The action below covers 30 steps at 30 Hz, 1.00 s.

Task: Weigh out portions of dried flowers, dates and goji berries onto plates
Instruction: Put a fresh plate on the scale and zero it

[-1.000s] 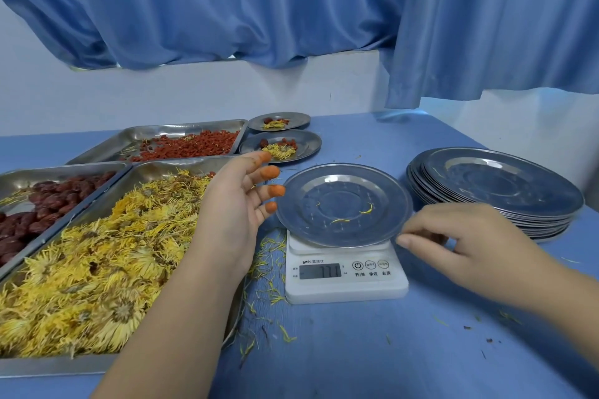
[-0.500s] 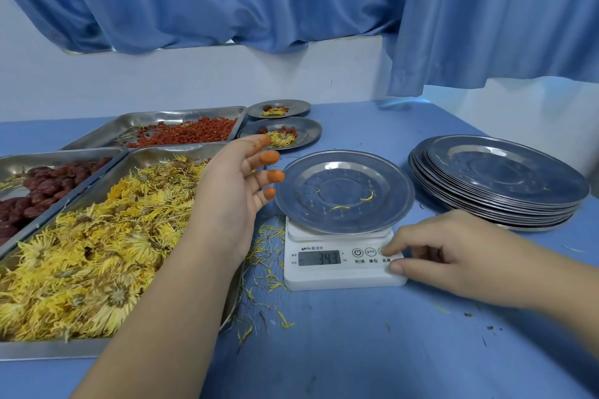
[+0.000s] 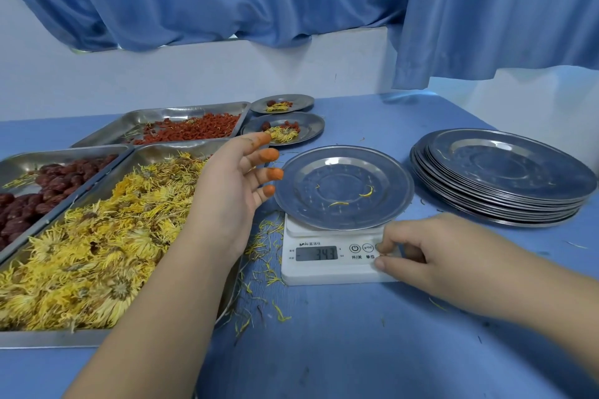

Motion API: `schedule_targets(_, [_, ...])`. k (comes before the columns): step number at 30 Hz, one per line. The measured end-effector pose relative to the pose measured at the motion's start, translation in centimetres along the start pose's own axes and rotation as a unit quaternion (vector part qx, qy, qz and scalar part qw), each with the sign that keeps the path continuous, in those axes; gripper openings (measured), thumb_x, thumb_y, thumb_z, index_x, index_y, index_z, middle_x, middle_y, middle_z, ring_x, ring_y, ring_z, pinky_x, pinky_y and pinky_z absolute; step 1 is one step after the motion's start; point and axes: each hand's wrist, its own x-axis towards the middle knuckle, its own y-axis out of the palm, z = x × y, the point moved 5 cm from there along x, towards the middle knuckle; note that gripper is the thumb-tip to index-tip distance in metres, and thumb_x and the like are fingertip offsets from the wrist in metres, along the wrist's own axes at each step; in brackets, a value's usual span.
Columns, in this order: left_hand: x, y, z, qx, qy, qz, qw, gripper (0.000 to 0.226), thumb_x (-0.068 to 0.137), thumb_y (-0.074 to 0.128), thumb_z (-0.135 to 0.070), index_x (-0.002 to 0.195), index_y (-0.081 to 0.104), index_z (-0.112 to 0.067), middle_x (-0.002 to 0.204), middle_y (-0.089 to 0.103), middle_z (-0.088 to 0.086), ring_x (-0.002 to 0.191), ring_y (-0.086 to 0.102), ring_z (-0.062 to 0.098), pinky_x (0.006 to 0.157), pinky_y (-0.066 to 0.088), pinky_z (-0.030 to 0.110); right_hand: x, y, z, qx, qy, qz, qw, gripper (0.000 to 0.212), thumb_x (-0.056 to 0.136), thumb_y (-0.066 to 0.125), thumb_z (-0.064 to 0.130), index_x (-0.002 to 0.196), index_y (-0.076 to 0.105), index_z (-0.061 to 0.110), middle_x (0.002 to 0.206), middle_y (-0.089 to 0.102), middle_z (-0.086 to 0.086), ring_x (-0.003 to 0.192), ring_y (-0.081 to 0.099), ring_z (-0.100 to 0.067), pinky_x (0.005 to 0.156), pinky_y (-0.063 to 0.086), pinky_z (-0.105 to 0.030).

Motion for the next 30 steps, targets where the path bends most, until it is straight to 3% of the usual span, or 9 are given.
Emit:
schedule_targets(2, [0.0, 0.0, 0.0, 0.002, -0.001, 0.006, 1.0, 0.017, 0.094, 0.048, -0.021, 0.098, 0.064, -0.016, 0.07, 0.064, -0.005, 0.057, 0.057, 0.011, 0.056, 0.044, 0.023, 0.0, -0.1, -0.1, -0.003, -0.016, -0.012, 1.0, 0.026, 0.083, 0.047, 0.06, 0.093, 0.054, 0.037, 0.066, 0.056, 0.028, 0.057, 0.05, -0.003, 0.055, 0.043, -0.025])
schedule_targets(5, [0.1, 0.0, 0.2, 0.008, -0.005, 0.011, 1.0, 0.018, 0.094, 0.048, -0.021, 0.098, 0.064, -0.015, 0.07, 0.064, -0.005, 0.059, 0.058, 0.011, 0.054, 0.046, 0.021, 0.2, -0.4, -0.7, -0.012, -0.011, -0.019, 1.0, 0.007, 0.088, 0.053, 0.035, 0.093, 0.057, 0.037, 0.064, 0.054, 0.031, 0.061, 0.05, 0.003, 0.051, 0.037, -0.023])
schedule_targets(7, [0.2, -0.1, 0.3, 0.015, -0.008, 0.014, 1.0, 0.018, 0.094, 0.047, -0.022, 0.098, 0.064, -0.016, 0.071, 0.064, -0.005, 0.059, 0.059, 0.011, 0.055, 0.046, 0.021, 0.3, -1.0, -1.5, -0.029, 0.018, -0.034, 0.999, 0.015, 0.084, 0.05, 0.024, 0.088, 0.054, 0.038, 0.064, 0.054, 0.032, 0.06, 0.049, 0.002, 0.05, 0.032, -0.023])
schedule_targets(10, [0.3, -0.3, 0.5, 0.024, -0.012, 0.014, 1.0, 0.017, 0.093, 0.048, -0.023, 0.096, 0.064, -0.018, 0.071, 0.065, -0.005, 0.059, 0.059, 0.011, 0.056, 0.045, 0.022, 0.4, -1.8, -3.0, -0.058, 0.087, -0.061, 0.993, 0.008, 0.079, 0.048, 0.025, 0.075, 0.05, 0.032, 0.057, 0.053, 0.011, 0.056, 0.047, -0.003, 0.048, 0.031, -0.025])
schedule_targets(13, [0.3, -0.3, 0.6, 0.035, -0.008, 0.021, 0.999, 0.021, 0.081, 0.054, -0.029, 0.095, 0.063, -0.018, 0.071, 0.065, -0.005, 0.059, 0.059, 0.011, 0.056, 0.045, 0.023, 0.6, -1.9, -4.0, -0.088, 0.128, -0.057, 0.986, 0.008, 0.081, 0.047, 0.028, 0.074, 0.048, 0.031, 0.066, 0.055, 0.011, 0.062, 0.05, -0.004, 0.048, 0.032, -0.026])
schedule_targets(16, [0.3, -0.2, 0.5, 0.044, -0.001, 0.023, 0.999, 0.029, 0.071, 0.054, -0.032, 0.094, 0.063, -0.017, 0.07, 0.064, -0.005, 0.059, 0.059, 0.012, 0.057, 0.044, 0.024, 1.0, -1.5, -3.8, -0.063, 0.109, -0.069, 0.99, 0.007, 0.081, 0.048, 0.027, 0.079, 0.044, 0.033, 0.063, 0.051, 0.011, 0.061, 0.047, -0.005, 0.049, 0.032, -0.027])
schedule_targets(22, [0.3, -0.1, 0.5, 0.079, 0.014, 0.009, 0.997, 0.024, 0.075, 0.055, -0.026, 0.094, 0.063, -0.016, 0.07, 0.065, -0.003, 0.056, 0.059, 0.012, 0.051, 0.045, 0.022, 1.0, -0.9, -3.4, 0.017, 0.048, -0.06, 0.997, 0.016, 0.08, 0.049, 0.02, 0.085, 0.045, 0.035, 0.052, 0.051, 0.008, 0.055, 0.045, -0.008, 0.049, 0.034, -0.027])
schedule_targets(25, [0.5, -0.2, 0.3, 0.16, 0.051, -0.008, 0.986, 0.015, 0.092, 0.052, -0.013, 0.09, 0.066, -0.019, 0.072, 0.065, -0.004, 0.058, 0.06, 0.012, 0.057, 0.045, 0.025, 0.9, -0.7, -3.0, 0.043, 0.029, -0.046, 0.998, 0.018, 0.081, 0.051, 0.015, 0.08, 0.047, 0.033, 0.055, 0.053, 0.018, 0.059, 0.046, -0.003, 0.048, 0.031, -0.025])
schedule_targets(30, [-0.4, 0.4, 0.6, 0.295, 0.118, 0.032, 0.947, 0.015, 0.094, 0.056, -0.02, 0.089, 0.065, -0.032, 0.081, 0.067, -0.007, 0.068, 0.06, 0.003, 0.061, 0.048, 0.015, 0.7, -1.6, -3.0, 0.098, 0.021, -0.108, 0.989, 0.029, 0.083, 0.055, 0.01, 0.074, 0.047, 0.036, 0.048, 0.049, 0.006, 0.052, 0.043, -0.012, 0.049, 0.036, -0.03])
